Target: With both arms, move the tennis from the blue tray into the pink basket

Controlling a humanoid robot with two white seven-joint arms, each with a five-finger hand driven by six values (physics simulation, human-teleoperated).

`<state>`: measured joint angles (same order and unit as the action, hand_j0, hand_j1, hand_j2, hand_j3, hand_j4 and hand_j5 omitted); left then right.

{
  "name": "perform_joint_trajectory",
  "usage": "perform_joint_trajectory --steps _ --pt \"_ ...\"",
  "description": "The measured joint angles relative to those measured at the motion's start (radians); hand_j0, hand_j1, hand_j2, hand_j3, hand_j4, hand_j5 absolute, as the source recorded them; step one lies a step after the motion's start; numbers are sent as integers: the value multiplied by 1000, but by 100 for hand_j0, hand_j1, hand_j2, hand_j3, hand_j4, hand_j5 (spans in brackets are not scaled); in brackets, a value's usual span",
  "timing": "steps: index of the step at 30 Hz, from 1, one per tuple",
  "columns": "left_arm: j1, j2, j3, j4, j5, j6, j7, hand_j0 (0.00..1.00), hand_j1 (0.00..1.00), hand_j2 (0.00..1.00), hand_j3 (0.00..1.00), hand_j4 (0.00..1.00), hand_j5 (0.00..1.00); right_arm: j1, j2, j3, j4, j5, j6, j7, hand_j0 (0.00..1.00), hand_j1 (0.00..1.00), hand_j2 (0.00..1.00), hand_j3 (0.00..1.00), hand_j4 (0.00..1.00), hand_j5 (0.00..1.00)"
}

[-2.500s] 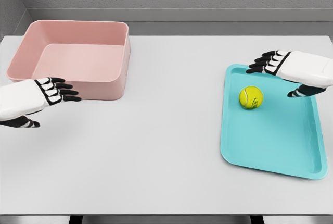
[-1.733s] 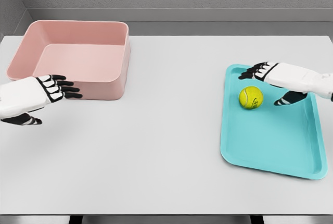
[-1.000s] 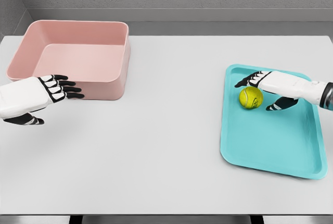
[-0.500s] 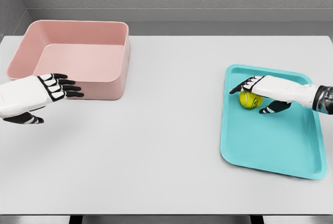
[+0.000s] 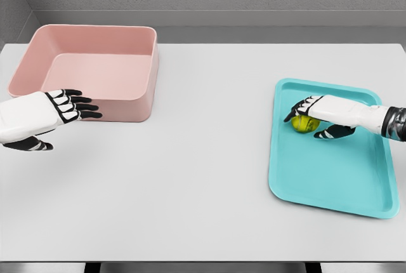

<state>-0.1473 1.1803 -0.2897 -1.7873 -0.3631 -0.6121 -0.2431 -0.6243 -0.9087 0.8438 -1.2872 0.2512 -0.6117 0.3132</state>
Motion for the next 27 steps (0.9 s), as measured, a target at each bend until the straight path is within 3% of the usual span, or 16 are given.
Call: perform_joint_trajectory --steps 7,18,27 --pt "0 2 1 -2 2 0 0 100 100 100 100 100 100 -2 -1 -6 1 0 -1 2 61 61 61 61 61 61" --pt "-2 3 1 -3 3 0 0 100 100 100 100 100 100 -3 -10 -37 -7 -6 -1 2 58 58 58 58 58 58" --pt "-3 3 1 -4 4 0 0 100 100 100 100 100 100 -2 -45 -81 -65 -10 -1 3 56 56 56 56 56 56"
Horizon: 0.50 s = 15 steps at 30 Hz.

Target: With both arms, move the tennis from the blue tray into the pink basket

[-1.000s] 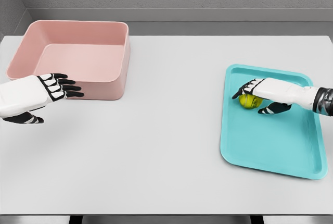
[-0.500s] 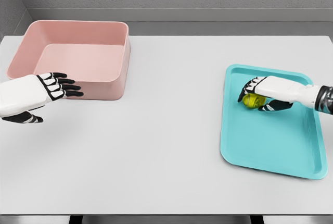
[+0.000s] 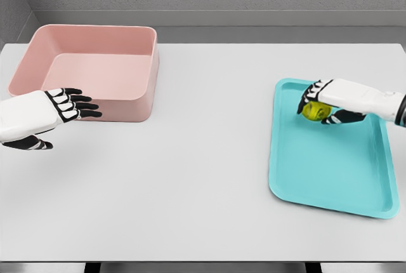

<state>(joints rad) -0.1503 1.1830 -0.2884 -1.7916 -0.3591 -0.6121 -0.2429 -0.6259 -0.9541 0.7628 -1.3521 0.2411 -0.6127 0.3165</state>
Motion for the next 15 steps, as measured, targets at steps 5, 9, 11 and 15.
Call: perform_joint_trajectory --steps 5,9,11,15 --pt "0 0 0 -1 0 0 0 100 100 100 100 100 100 0 -26 -8 -46 1 0 0 56 56 56 56 56 56" --pt "0 -2 0 -1 0 0 0 100 100 100 100 100 100 0 -33 -10 -77 5 0 3 52 52 52 52 52 52" --pt "0 -2 0 -2 0 0 0 100 100 100 100 100 100 0 -33 -10 -101 7 0 17 52 52 52 52 52 52" --pt "0 -1 0 -2 0 0 0 100 100 100 100 100 100 2 -33 -10 -148 8 0 32 52 52 52 52 52 52"
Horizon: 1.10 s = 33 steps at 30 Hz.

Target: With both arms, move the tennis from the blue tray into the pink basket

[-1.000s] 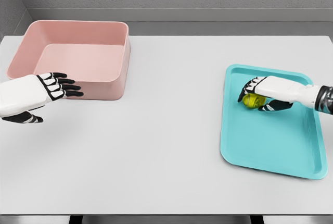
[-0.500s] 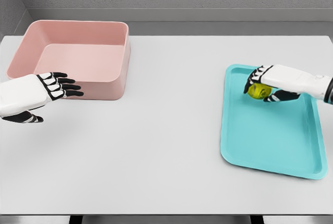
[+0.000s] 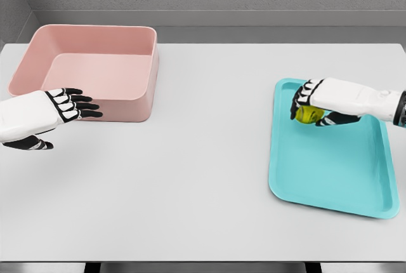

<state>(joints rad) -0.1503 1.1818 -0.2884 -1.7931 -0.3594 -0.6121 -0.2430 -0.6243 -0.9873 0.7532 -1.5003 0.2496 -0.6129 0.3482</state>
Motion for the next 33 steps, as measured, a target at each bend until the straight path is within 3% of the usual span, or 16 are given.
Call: perform_joint_trajectory --steps 13,24,33 --pt "0 -3 0 -2 0 0 0 100 100 100 100 100 100 -2 27 9 -84 1 0 13 52 52 52 52 52 52" --pt "0 -4 0 -2 0 0 0 100 100 100 100 100 100 2 93 13 -152 10 0 52 48 48 48 48 48 48" --pt "0 -3 0 -2 -1 0 0 100 100 100 100 100 100 -3 142 13 -164 30 0 66 48 48 48 48 48 48"
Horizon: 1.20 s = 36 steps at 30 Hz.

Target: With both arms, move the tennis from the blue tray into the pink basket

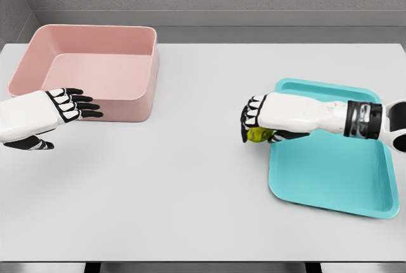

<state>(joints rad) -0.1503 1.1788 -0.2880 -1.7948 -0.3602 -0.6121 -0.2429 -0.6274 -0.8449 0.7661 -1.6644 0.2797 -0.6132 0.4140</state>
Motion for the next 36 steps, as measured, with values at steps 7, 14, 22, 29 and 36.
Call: perform_joint_trajectory --steps 7,14,22,29,36 --pt "-3 0 1 0 0 0 0 100 100 100 100 100 100 -5 49 1 0 20 0 14 49 49 49 49 49 49" --pt "-3 -2 1 0 0 0 0 100 100 100 100 100 100 -8 111 3 2 44 0 40 48 48 48 48 48 48" --pt "-3 0 1 0 0 0 0 100 100 100 100 100 100 -23 189 12 19 80 0 63 48 48 48 48 48 48" --pt "-3 1 1 0 0 0 0 100 100 100 100 100 100 -28 265 22 43 108 0 90 49 49 49 49 49 49" --pt "-3 2 1 0 0 0 0 100 100 100 100 100 100 -44 340 47 79 140 0 111 48 48 48 48 48 48"
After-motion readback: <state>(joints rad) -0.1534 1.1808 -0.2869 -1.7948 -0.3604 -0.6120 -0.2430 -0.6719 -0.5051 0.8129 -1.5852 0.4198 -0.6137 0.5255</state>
